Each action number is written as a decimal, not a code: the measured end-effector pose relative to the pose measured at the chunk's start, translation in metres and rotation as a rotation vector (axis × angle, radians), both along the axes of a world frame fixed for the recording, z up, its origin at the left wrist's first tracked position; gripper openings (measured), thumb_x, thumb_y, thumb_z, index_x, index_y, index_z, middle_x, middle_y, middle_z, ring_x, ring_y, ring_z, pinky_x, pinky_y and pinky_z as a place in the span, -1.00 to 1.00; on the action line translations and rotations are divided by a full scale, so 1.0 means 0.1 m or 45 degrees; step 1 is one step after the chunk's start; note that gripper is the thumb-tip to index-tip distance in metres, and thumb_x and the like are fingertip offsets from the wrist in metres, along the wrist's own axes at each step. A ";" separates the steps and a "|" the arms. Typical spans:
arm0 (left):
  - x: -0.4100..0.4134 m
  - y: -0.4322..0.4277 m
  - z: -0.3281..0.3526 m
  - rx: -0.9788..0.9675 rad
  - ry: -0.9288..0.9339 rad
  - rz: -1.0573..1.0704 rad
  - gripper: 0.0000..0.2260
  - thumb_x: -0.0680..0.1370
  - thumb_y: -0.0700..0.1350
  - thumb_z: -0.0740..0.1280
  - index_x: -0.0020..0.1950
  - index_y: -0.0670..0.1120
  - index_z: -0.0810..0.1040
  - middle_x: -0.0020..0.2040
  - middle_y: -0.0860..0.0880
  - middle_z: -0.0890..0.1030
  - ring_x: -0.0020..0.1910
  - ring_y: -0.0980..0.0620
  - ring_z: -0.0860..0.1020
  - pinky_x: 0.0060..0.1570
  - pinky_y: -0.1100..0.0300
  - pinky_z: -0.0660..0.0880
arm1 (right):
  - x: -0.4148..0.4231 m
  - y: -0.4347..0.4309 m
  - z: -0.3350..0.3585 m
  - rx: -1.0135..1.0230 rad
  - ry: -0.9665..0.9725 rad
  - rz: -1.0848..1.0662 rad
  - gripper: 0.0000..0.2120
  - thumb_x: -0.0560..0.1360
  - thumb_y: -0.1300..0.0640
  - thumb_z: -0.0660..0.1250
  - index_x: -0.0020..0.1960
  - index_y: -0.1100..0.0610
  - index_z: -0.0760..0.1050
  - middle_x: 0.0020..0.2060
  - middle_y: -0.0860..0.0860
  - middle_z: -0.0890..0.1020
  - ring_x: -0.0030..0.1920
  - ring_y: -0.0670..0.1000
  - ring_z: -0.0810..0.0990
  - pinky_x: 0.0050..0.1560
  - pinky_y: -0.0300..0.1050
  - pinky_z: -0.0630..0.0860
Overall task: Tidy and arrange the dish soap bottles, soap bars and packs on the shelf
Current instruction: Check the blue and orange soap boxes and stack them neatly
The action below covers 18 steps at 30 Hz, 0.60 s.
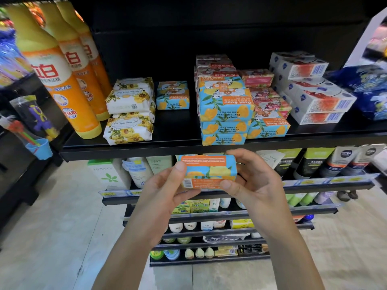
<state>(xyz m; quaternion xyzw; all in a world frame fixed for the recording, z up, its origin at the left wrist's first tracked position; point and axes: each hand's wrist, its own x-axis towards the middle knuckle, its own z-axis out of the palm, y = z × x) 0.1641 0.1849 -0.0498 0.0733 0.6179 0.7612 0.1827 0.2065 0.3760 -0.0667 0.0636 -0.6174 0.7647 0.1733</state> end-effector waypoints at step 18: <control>0.01 -0.02 -0.03 0.064 0.015 0.126 -0.48 0.40 -0.04 0.45 0.35 -0.10 0.57 0.14 -0.09 0.72 0.20 -0.02 0.67 0.22 0.14 0.59 | 0.01 -0.08 0.04 0.047 -0.465 -0.075 -0.35 0.33 -0.27 0.55 0.31 0.02 0.57 0.18 0.05 0.68 0.05 0.03 0.73 0.25 0.04 0.59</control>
